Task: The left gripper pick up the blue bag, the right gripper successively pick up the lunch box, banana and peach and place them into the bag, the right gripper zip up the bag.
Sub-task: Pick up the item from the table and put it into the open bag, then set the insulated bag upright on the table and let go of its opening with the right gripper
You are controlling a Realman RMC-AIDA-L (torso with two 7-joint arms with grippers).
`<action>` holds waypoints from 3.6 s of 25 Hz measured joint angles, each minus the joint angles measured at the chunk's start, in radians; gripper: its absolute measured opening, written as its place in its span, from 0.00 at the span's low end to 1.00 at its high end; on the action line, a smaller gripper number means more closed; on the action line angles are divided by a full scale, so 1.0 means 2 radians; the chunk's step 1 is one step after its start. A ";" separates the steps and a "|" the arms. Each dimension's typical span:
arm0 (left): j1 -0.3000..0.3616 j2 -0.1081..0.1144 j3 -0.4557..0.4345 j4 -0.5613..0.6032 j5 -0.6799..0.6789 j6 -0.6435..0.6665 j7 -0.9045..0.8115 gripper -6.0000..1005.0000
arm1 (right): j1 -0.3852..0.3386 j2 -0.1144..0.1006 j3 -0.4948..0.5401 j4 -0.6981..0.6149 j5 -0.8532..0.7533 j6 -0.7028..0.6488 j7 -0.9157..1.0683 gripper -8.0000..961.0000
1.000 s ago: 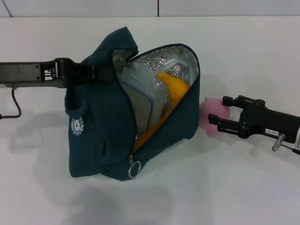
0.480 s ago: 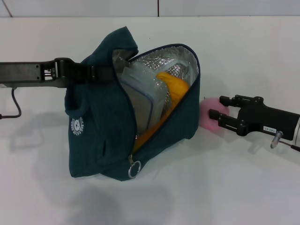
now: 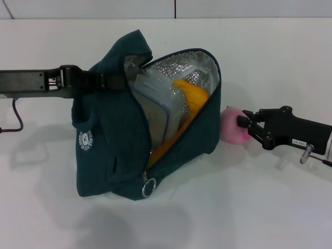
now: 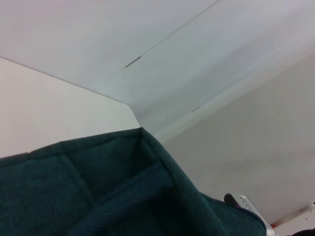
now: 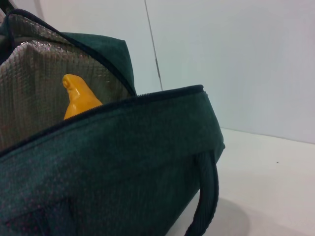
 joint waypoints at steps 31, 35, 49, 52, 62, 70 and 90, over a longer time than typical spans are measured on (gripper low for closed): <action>0.004 -0.001 0.000 -0.002 0.000 0.002 0.000 0.05 | -0.020 -0.007 -0.009 -0.082 0.221 -0.282 0.107 0.07; 0.000 -0.001 -0.001 -0.014 0.000 0.000 0.004 0.05 | 0.017 -0.002 -0.057 -0.079 0.221 -0.293 0.130 0.08; -0.003 0.001 -0.004 -0.018 0.000 -0.002 0.009 0.05 | 0.047 0.000 -0.207 -0.065 0.260 -0.218 0.134 0.12; -0.004 0.000 -0.004 -0.018 0.000 -0.002 0.009 0.05 | 0.053 0.000 -0.224 -0.068 0.260 -0.197 0.136 0.13; -0.005 0.001 -0.004 -0.018 0.000 -0.002 0.009 0.05 | 0.077 0.000 -0.262 -0.072 0.262 -0.164 0.158 0.16; -0.005 0.002 -0.004 -0.018 0.000 -0.002 0.009 0.05 | 0.074 0.000 -0.272 -0.072 0.276 -0.163 0.160 0.18; -0.002 0.004 -0.003 -0.018 0.000 -0.002 0.008 0.05 | -0.063 -0.015 -0.164 -0.076 0.347 -0.159 0.282 0.74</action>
